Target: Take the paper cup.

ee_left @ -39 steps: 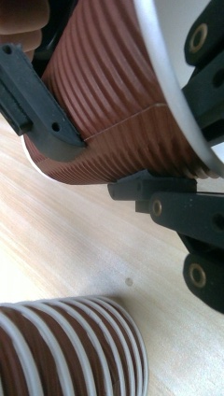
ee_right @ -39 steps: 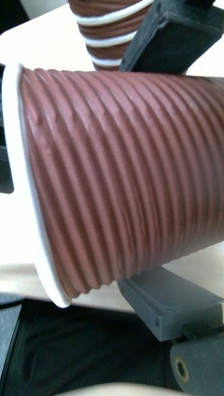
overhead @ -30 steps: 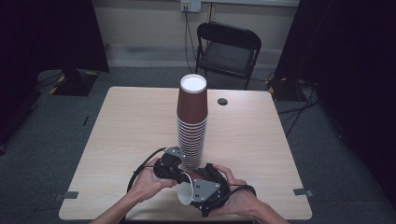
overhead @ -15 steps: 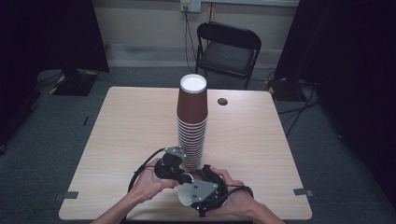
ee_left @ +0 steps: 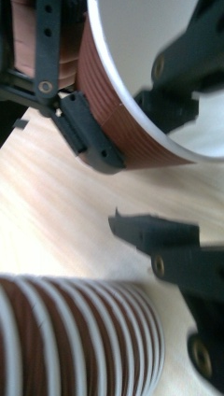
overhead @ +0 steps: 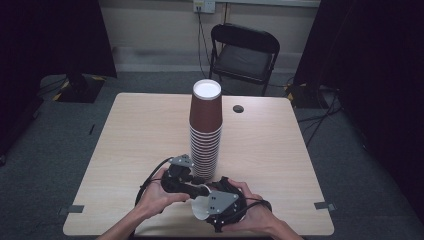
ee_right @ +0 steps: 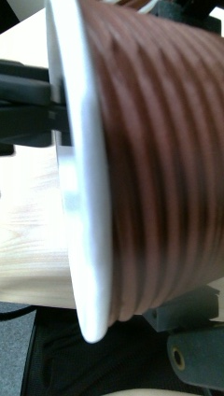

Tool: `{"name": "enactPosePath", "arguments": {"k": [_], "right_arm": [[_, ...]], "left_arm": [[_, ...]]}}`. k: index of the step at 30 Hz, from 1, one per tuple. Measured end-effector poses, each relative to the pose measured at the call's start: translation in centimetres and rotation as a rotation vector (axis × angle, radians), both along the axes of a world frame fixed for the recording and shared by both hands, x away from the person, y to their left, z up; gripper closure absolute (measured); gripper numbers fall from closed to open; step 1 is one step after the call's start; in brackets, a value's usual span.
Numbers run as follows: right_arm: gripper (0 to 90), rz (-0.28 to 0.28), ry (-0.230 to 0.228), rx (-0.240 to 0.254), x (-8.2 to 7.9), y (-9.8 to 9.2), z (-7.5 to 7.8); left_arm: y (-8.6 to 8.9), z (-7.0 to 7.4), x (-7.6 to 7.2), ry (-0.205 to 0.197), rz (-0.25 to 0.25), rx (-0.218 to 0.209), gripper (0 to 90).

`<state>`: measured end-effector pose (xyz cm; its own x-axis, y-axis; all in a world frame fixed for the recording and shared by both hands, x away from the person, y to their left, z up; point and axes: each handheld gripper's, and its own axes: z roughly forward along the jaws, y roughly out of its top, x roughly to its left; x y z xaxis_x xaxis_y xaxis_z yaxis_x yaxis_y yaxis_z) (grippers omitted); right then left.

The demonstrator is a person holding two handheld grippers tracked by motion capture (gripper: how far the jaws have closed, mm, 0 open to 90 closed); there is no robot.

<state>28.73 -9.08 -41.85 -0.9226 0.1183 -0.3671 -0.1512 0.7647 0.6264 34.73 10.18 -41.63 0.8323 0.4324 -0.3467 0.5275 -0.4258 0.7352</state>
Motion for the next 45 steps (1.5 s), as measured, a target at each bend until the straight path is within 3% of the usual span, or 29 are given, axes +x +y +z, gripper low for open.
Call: {"name": "enactPosePath", "arguments": {"k": [2, 4, 6, 9, 11, 14, 24, 29, 33, 34, 37, 42, 45], "right_arm": [[12.0, -0.009, 0.0, 0.016, 0.0, -0.3, 0.0], [12.0, -0.02, 0.008, 0.031, 0.1, -0.4, 0.0], [12.0, -0.031, 0.02, 0.045, 0.2, -0.7, 0.0], [12.0, -0.049, 0.033, 0.057, 0.3, -1.1, -0.3], [12.0, -0.063, 0.047, 0.076, 0.3, -1.4, -0.4], [12.1, -0.088, 0.066, 0.111, 0.5, -1.9, -0.4], [12.2, -0.148, 0.108, 0.198, 1.2, -2.9, -0.7], [12.2, -0.168, 0.133, 0.239, 1.4, -3.3, -0.6], [12.4, -0.215, 0.176, 0.319, 1.7, -4.2, -0.6], [12.4, -0.226, 0.184, 0.338, 1.8, -4.5, -0.5], [12.5, -0.25, 0.206, 0.377, 2.0, -5.1, -0.4], [12.5, -0.298, 0.22, 0.433, 2.3, -6.3, 0.0], [12.5, -0.335, 0.216, 0.453, 2.6, -7.1, 0.1]], "left_arm": [[0.3, 0.2, -0.2, -0.042, 0.023, -0.024, 41.7], [0.4, 0.3, -0.5, -0.095, 0.024, -0.011, 39.4], [0.5, 0.3, -0.7, -0.106, 0.02, -0.003, 35.4], [0.8, 0.6, -0.9, -0.137, 0.054, -0.032, 29.5], [1.1, 0.8, -1.0, -0.151, 0.085, -0.029, 24.1], [1.7, 0.9, -1.0, -0.179, 0.091, -0.043, 23.0], [3.7, 1.1, -1.3, -0.23, 0.144, -0.102, 16.9], [4.6, 1.0, -1.3, -0.255, 0.173, -0.091, 15.7], [5.2, 0.8, -1.6, -0.283, 0.181, -0.094, 15.6], [5.6, 0.6, -1.7, -0.298, 0.185, -0.078, 15.7], [6.1, 0.4, -1.9, -0.305, 0.216, -0.073, 15.7], [7.4, -0.1, -2.4, -0.324, 0.243, -0.08, 15.7], [8.3, -0.5, -2.8, -0.34, 0.252, -0.061, 15.7]]}}
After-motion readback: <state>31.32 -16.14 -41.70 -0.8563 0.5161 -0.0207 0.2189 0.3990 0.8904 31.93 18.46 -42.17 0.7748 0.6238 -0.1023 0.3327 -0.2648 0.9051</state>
